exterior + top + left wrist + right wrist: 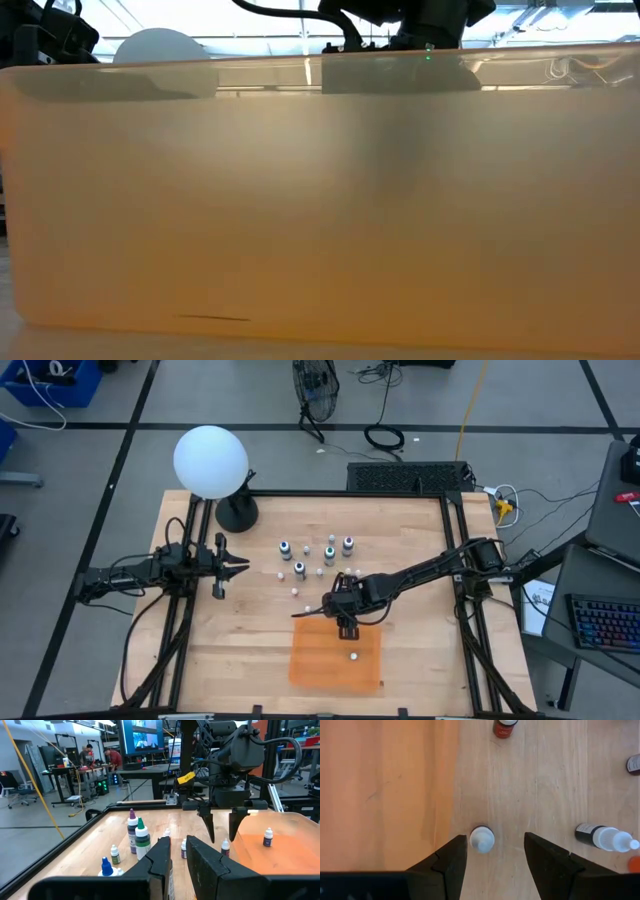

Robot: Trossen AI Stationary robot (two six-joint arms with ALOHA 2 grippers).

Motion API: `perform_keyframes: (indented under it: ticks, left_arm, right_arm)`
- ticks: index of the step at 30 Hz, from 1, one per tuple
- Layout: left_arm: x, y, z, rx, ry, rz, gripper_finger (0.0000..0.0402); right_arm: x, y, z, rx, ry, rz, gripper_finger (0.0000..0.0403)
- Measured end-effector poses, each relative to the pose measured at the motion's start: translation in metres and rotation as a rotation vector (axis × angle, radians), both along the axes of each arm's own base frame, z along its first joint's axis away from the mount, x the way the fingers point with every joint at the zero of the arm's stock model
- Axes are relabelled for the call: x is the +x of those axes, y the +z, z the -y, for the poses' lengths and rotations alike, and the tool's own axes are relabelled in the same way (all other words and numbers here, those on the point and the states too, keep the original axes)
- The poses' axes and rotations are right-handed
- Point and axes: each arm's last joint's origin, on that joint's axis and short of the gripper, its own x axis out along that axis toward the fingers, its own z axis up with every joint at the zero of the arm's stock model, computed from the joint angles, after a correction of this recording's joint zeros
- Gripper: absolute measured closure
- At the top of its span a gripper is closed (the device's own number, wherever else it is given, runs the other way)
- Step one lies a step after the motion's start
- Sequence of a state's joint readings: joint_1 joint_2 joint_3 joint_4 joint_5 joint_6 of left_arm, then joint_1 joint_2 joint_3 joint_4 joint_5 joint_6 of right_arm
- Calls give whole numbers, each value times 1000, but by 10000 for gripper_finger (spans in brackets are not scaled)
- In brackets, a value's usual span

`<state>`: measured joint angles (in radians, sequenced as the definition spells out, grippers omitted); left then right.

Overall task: Pick & Place food coloring
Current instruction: Put the small purple food coloring bottle into the orange container

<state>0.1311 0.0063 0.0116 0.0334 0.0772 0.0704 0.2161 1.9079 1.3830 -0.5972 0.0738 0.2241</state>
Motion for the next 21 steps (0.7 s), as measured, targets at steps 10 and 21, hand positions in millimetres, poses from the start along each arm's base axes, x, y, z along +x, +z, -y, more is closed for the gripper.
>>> perform_keyframes:
  ticks: [10, 21]
  left_arm:
    - [0, 0, 0, 0, 0, 0, 334]
    - [0, 0, 0, 0, 0, 0, 334]
  right_arm:
    - [-4, -14, 1, 5, -1, 23, 218]
    - [-5, -19, 2, 9, -1, 36, 218]
